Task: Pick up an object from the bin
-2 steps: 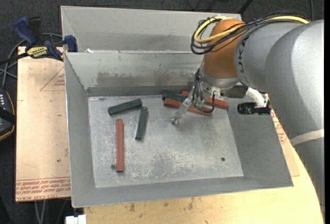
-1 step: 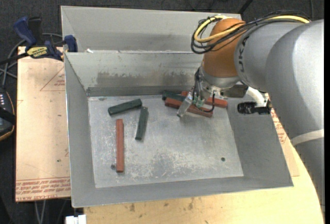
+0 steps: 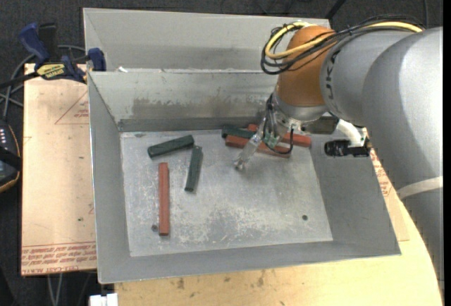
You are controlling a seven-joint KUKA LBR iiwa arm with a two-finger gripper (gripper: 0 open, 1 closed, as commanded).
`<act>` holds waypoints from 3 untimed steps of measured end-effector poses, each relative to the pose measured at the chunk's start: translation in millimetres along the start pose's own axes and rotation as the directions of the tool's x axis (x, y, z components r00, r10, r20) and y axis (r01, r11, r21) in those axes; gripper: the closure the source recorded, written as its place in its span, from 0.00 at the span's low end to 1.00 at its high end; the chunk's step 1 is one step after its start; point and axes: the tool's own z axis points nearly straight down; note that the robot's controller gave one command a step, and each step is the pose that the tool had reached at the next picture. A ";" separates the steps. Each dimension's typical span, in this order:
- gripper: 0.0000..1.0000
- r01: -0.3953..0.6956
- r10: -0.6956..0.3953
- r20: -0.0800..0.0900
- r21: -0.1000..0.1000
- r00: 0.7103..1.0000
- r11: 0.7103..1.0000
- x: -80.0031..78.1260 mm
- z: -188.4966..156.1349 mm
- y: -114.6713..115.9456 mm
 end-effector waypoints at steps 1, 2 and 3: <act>1.00 0.000 0.000 0.000 -0.002 1.000 1.000 -0.5 -1.6 0.6; 0.00 0.000 0.000 -0.001 0.000 1.000 1.000 0.1 0.0 0.0; 0.00 -0.205 0.205 -0.001 -0.003 0.979 0.979 32.0 0.0 50.9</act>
Offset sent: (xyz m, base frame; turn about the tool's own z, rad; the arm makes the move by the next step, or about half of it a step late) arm 0.0000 0.0000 0.0000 0.0000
